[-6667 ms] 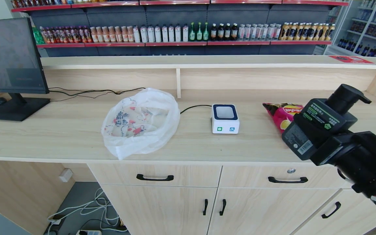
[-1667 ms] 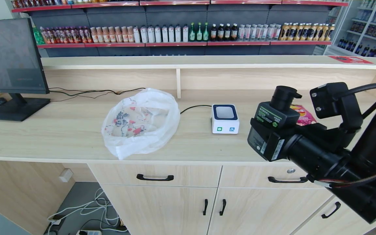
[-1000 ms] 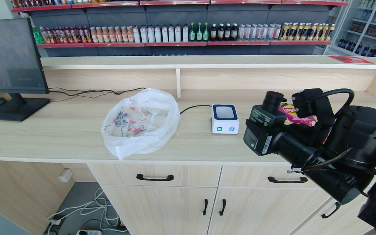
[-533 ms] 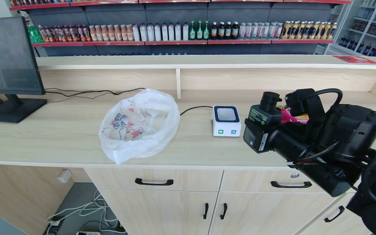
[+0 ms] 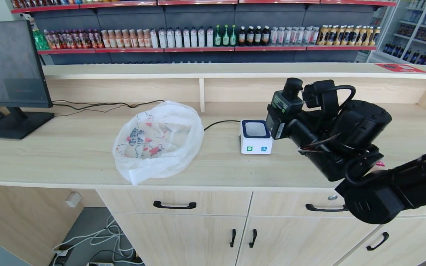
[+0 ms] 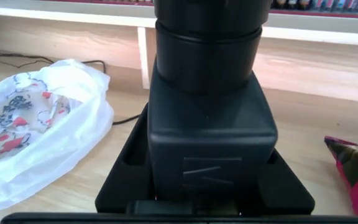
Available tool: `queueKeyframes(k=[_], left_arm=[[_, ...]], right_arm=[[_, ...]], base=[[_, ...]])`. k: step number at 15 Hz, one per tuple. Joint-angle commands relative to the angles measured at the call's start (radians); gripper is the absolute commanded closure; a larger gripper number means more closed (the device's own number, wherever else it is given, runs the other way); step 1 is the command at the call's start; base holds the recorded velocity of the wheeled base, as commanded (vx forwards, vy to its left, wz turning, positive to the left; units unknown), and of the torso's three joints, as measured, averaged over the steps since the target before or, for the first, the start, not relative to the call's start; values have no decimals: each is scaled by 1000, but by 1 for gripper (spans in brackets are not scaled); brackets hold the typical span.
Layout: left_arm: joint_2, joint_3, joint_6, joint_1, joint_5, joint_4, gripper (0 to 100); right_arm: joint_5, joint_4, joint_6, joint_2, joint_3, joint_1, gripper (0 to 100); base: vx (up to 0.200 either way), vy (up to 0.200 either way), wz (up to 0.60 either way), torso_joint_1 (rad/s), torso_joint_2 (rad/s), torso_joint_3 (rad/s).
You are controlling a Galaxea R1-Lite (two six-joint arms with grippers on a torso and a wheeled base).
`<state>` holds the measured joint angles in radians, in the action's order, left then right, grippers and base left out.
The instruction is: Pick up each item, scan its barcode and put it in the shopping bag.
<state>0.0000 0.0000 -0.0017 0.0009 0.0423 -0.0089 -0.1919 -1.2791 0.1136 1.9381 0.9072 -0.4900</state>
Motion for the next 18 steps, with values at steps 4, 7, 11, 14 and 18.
queueKeyframes(k=[4,7,11,14,18], left_arm=[[0,0,0,-1,1,0,0],[0,0,-1,1,1,0,0],[0,0,0,-1,1,0,0],[0,0,0,-1,1,0,0],[0,0,0,-1,1,0,0]], right_arm=[[278,-19,70,144,134,131,100],[339,-62,66,232,271,130,100],[508,-164,69,349,368,171,100],[583,-183,104,375,412,203,100],[733,-256,166,463,526,246,100]], base=[[0,0,0,0,0,0],[0,0,0,0,0,0],[0,0,0,0,0,0],[0,0,0,0,0,0],[0,0,0,0,0,0]])
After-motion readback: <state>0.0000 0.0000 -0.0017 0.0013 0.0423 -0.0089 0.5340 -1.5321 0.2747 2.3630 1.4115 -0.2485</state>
